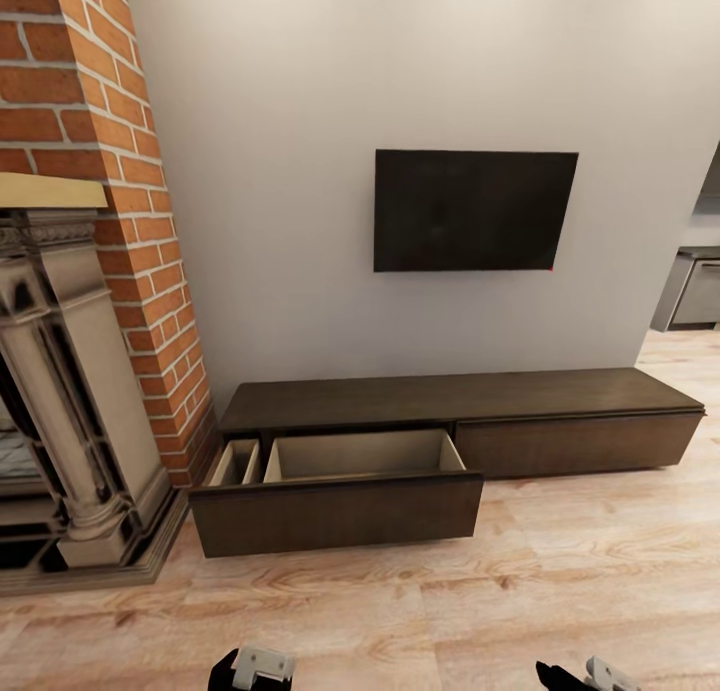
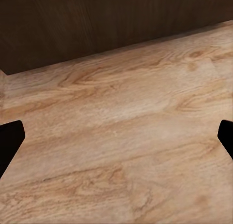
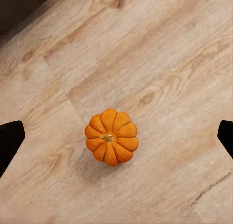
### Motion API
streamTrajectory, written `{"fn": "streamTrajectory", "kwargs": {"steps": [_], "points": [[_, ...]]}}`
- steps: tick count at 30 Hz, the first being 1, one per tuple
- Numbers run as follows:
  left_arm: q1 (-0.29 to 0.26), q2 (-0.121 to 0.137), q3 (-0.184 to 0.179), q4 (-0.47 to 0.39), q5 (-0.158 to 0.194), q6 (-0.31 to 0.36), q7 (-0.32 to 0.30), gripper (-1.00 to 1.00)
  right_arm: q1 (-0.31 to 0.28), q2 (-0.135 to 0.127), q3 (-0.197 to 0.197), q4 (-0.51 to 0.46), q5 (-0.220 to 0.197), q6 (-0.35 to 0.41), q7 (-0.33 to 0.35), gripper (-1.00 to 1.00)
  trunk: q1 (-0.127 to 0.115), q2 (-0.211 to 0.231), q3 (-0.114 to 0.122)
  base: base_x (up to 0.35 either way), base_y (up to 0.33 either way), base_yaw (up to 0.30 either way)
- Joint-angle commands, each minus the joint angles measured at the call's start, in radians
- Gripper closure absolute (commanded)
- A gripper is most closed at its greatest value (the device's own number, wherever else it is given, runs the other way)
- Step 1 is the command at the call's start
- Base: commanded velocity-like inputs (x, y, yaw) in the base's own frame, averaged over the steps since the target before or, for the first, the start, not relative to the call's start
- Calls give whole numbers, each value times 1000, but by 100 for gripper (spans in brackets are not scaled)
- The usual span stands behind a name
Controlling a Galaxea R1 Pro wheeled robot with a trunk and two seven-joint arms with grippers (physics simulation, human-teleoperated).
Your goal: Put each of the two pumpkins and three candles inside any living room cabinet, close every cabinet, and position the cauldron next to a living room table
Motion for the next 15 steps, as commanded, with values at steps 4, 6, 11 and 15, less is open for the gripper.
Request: {"fn": "streamTrajectory", "kwargs": {"steps": [4,6,11,15], "points": [[-5,0,-4,3,7,4,9,-100,-5,1,-9,-7,-5,4,22,-100,12,-22,-11,0,0,0],[-6,0,-4,3,7,2,9,-100,-6,1,-10,-8,-5,3,23,-100,19,-36,-17,0,0,0],[-6,1,-3,0,8,5,9,-100,-6,1,-9,-8,-4,3,25,-100,38,-71,-32,0,0,0],[-6,3,-3,-23,9,36,9,-100,-6,1,-9,-8,-4,3,26,-100,54,-99,-45,0,0,0]]}}
